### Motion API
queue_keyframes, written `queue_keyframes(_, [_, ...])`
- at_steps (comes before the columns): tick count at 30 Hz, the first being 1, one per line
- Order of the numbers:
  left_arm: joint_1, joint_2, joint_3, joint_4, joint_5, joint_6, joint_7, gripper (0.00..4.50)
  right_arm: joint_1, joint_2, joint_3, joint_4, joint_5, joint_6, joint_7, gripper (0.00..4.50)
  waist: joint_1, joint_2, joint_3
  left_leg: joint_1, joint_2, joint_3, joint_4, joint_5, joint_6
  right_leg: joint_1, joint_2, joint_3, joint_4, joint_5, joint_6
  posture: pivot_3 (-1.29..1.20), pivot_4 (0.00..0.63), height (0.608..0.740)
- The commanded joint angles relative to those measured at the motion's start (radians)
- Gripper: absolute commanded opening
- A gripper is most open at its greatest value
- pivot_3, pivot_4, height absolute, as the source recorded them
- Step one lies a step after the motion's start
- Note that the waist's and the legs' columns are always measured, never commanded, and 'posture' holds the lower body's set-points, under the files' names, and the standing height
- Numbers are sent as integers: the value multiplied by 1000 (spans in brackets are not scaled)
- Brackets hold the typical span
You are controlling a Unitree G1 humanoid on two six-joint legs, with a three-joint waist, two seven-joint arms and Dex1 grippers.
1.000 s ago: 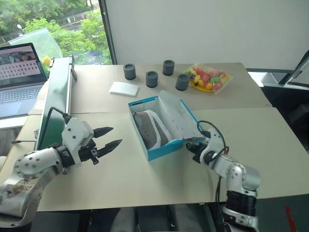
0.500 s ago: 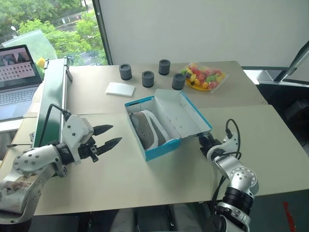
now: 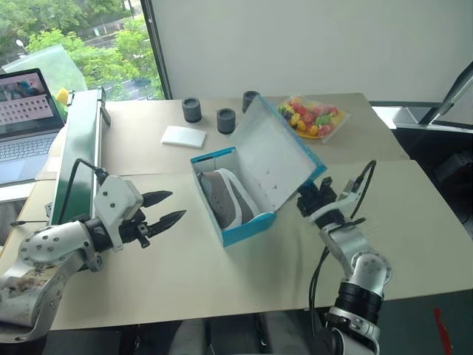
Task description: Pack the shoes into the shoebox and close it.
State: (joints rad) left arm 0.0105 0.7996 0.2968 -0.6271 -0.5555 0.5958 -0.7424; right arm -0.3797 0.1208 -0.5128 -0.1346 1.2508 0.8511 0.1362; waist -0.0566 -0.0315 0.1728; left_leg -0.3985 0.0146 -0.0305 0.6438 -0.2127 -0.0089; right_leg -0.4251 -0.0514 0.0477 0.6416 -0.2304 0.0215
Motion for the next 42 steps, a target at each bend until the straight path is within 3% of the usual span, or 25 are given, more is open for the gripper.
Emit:
queue_keyframes(1, [-11, 7, 14, -29, -14, 6, 12, 2574, -20, -55, 131, -95, 33, 51, 91, 26, -1, 0, 0, 0, 0, 0, 0, 0, 0, 0, 0, 0, 0, 0, 0, 0, 150, 727])
queue_keyframes(6, [-7, 5, 16, -34, -12, 13, 20, 2574, -157, -280, 481, -143, -284, 75, 175, 26, -4, 0, 0, 0, -1, 1, 1, 0, 0, 0, -1, 0, 0, -2, 3, 0, 150, 727])
queue_keyframes(10, [2, 0, 11, -45, -8, 14, 27, 2574, -304, -404, 743, -18, -615, -47, 238, 26, -4, 0, 0, 0, 0, 0, 0, 0, 0, -1, 2, 0, 0, -2, 3, 0, 150, 727])
queue_keyframes(15, [5, -9, 4, -53, -6, 16, 43, 2574, -394, -375, 889, 224, -866, -248, 290, 26, 6, -1, 0, 0, 0, 0, 0, 0, 0, -1, 2, 1, 0, 1, -2, 0, 150, 727])
queue_keyframes(19, [15, -17, 5, -60, -5, 17, 58, 2574, -454, -275, 942, 425, -979, -372, 343, 26, 6, -1, 0, -1, 0, 0, 0, 0, 0, -2, 2, 1, 0, 1, -3, 0, 150, 727])
queue_keyframes(27, [49, -27, 30, -91, -7, 27, 97, 2574, -498, -184, 981, 668, -1140, -431, 418, 26, 5, -1, -1, 1, 1, 0, 0, -1, -1, -1, 2, 1, 1, 2, -4, 0, 150, 727])
queue_keyframes(34, [94, -46, 54, -128, -2, 30, 137, 2574, -473, -186, 970, 703, -1216, -416, 453, 26, 3, -1, -4, 10, 1, 1, -1, -1, -2, 5, 2, 2, 3, 2, -4, 0, 150, 727])
queue_keyframes(38, [97, -68, 58, -138, 7, 41, 185, 2574, -493, -172, 877, 672, -1174, -379, 449, 26, 4, -2, -4, 10, 1, 1, -1, -1, -2, 5, 2, 2, 4, 2, -4, 0, 150, 727])
queue_keyframes(42, [96, -121, 35, -154, 33, 54, 276, 2574, -558, -150, 613, 568, -978, -273, 423, 26, 10, -2, -4, 9, 1, 0, 0, -1, -2, 4, 3, 2, 4, 2, -4, 0, 150, 727])
